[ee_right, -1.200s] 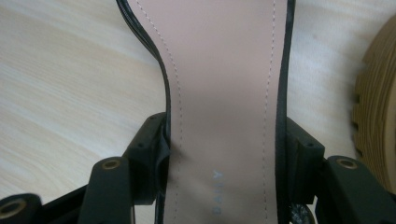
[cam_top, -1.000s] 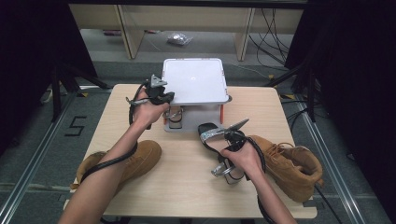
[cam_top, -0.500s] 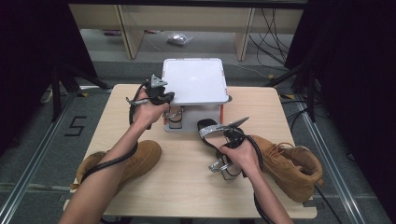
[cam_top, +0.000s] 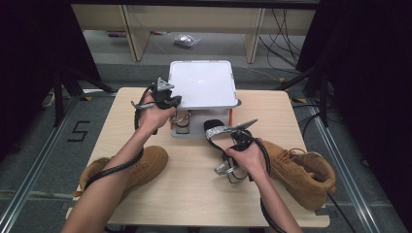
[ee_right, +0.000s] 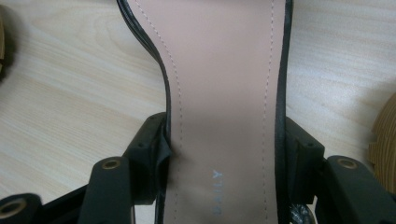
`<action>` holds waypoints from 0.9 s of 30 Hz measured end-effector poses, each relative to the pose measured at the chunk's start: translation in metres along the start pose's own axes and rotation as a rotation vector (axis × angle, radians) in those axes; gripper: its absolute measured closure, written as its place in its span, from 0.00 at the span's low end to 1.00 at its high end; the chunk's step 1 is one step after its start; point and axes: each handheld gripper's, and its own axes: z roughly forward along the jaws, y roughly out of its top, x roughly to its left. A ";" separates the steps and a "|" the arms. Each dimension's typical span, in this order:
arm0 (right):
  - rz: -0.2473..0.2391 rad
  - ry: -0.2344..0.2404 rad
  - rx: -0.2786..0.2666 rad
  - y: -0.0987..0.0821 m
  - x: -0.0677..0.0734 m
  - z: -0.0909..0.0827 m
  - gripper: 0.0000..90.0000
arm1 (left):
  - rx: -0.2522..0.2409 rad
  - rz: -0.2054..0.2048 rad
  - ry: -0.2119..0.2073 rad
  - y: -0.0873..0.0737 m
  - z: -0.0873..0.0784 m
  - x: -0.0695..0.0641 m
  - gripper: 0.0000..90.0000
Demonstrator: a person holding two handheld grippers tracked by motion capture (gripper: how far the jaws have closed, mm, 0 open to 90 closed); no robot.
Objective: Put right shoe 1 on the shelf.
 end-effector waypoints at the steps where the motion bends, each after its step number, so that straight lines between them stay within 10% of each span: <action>1: 0.010 0.006 0.001 0.000 0.001 0.000 0.48 | 0.000 0.001 0.000 0.000 0.000 0.000 1.00; 27: 0.067 -0.002 -0.082 0.018 0.009 0.007 0.48 | 0.004 0.002 0.000 0.001 0.000 0.000 1.00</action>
